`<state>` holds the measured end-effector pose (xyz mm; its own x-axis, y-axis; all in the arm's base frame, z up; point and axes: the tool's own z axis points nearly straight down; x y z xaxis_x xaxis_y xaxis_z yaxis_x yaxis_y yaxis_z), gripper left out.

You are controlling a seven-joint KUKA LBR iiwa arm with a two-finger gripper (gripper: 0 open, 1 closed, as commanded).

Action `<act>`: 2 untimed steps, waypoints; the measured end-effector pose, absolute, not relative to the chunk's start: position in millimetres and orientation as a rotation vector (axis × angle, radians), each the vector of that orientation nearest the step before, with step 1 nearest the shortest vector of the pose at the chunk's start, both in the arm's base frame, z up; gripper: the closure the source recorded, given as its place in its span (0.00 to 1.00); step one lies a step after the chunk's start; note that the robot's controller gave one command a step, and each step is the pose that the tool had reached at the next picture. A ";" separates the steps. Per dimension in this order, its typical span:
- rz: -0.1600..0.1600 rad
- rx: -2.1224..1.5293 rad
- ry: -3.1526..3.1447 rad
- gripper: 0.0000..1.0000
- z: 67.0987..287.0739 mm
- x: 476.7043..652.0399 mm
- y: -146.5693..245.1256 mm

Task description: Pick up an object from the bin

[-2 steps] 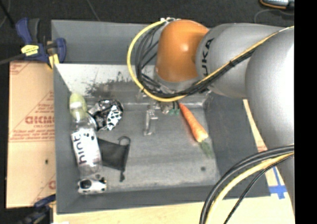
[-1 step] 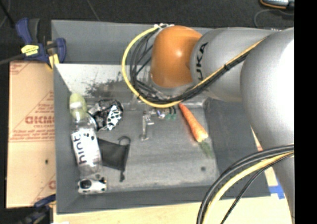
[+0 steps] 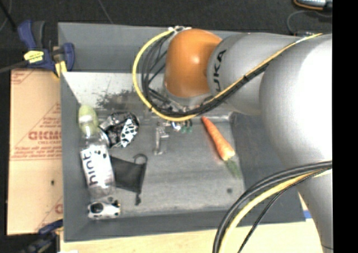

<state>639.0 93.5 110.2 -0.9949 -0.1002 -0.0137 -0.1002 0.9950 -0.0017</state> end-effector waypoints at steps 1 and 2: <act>-0.002 -0.029 3.138 0.00 117.9 634.3 136.6; 0.000 -0.303 3.105 0.00 100.2 647.4 165.3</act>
Offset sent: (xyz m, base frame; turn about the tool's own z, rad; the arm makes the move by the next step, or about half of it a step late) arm 0.0128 0.0864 -0.0402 -0.1608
